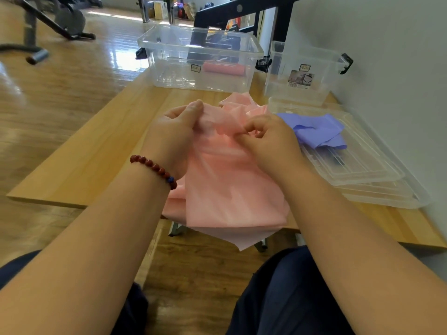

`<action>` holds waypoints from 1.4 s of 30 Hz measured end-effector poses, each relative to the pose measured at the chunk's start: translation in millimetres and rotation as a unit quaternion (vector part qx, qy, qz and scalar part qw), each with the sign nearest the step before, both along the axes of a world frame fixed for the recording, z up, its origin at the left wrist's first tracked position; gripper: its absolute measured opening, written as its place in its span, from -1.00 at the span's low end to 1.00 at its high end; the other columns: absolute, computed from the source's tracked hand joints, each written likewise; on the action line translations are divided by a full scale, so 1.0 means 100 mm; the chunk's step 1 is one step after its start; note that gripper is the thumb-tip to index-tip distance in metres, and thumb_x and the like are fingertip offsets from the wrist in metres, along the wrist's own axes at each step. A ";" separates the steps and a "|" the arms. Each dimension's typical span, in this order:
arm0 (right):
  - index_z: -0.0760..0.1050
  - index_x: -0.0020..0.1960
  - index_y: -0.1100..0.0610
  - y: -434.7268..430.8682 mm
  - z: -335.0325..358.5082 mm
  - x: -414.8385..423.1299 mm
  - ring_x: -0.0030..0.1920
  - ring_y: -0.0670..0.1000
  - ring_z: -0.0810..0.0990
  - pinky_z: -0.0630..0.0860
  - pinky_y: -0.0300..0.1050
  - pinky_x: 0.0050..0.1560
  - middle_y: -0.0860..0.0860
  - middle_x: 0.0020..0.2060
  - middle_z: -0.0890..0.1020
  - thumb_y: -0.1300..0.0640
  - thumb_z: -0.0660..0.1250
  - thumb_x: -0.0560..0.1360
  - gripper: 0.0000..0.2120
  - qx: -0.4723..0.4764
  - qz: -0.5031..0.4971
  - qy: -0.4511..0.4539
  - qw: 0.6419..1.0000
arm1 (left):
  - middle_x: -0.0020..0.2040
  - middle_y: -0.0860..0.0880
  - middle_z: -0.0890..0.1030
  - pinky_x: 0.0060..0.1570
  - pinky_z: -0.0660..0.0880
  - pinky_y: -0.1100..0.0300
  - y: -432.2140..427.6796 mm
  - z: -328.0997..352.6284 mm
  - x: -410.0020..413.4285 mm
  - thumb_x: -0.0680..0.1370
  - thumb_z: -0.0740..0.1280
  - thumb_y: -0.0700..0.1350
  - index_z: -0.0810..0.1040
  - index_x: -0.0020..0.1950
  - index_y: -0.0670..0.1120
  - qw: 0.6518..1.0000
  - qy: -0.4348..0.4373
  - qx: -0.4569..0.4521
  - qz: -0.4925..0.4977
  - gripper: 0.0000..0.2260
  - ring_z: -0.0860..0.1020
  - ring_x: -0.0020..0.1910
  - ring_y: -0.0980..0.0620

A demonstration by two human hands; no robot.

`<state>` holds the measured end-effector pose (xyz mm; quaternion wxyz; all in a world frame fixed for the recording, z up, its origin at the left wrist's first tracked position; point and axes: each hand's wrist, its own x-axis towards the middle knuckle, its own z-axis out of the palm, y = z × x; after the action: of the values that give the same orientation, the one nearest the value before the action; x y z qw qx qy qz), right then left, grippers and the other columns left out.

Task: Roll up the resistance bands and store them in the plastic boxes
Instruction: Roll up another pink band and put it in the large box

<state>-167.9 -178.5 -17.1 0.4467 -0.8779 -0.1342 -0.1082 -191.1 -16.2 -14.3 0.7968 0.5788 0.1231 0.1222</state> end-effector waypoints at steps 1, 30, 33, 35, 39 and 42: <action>0.64 -0.13 0.06 0.01 0.02 0.04 -0.27 -0.20 0.46 0.40 -0.24 -0.20 -0.18 -0.30 0.52 0.07 0.42 0.52 -0.91 0.010 -0.007 -0.014 1.000 | -0.36 0.03 0.63 -0.18 0.61 0.14 0.03 0.00 0.03 0.59 0.36 -0.06 0.59 -0.07 -0.07 1.000 0.004 0.015 0.013 -0.89 0.59 -0.35 0.09; 0.59 -0.15 -0.02 -0.29 0.82 0.64 -0.01 0.16 0.64 0.61 0.09 0.11 0.06 -0.13 0.66 0.12 0.30 0.61 -0.82 0.142 0.008 0.054 0.988 | 0.04 -0.08 0.67 0.15 0.57 -0.05 0.36 0.75 0.71 0.49 0.38 0.18 0.59 0.00 0.02 0.994 0.067 0.087 0.022 -0.74 0.65 0.06 -0.11; 0.54 -0.06 0.02 -0.27 0.90 0.64 -0.09 0.06 0.65 0.62 0.03 -0.12 0.01 -0.14 0.65 0.10 0.20 0.66 -0.83 0.252 0.011 0.106 0.962 | -0.11 -0.03 0.69 0.08 0.61 0.00 0.23 0.84 0.70 0.55 0.35 0.14 0.58 0.11 -0.05 0.996 0.073 0.053 -0.004 -0.70 0.66 -0.07 -0.04; 0.53 -0.07 -0.01 -0.25 0.97 0.65 -0.24 0.00 0.59 0.57 -0.03 -0.19 -0.03 -0.25 0.62 0.11 0.15 0.68 -0.78 0.283 0.021 0.100 0.954 | -0.20 -0.01 0.70 -0.06 0.64 0.07 0.16 0.87 0.64 0.57 0.33 0.13 0.57 0.14 -0.09 0.994 0.075 0.038 -0.072 -0.68 0.67 -0.18 0.02; 0.54 -0.05 -0.01 -0.25 1.08 0.67 -0.14 0.03 0.50 0.51 -0.06 -0.10 0.01 -0.17 0.61 0.15 0.13 0.68 -0.76 0.290 0.043 0.068 0.954 | 0.06 -0.09 0.69 -0.08 0.63 0.04 0.14 0.90 0.53 0.49 0.37 0.14 0.58 0.22 -0.10 0.968 0.071 0.041 -0.236 -0.58 0.67 -0.04 -0.06; 0.56 0.06 0.05 -0.24 1.15 0.68 -0.03 0.02 0.58 0.57 -0.06 0.01 0.05 -0.03 0.64 0.17 0.15 0.66 -0.80 0.300 0.050 0.079 0.949 | 0.15 -0.13 0.65 0.04 0.57 -0.03 0.07 0.91 0.54 0.38 0.41 0.12 0.54 0.31 -0.12 0.952 0.080 0.049 -0.291 -0.44 0.63 0.06 -0.12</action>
<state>-99.8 -202.2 98.1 0.7032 -0.7015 -0.1041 -0.0514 -137.3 -9.1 76.8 0.7561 0.6356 0.0064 -0.1559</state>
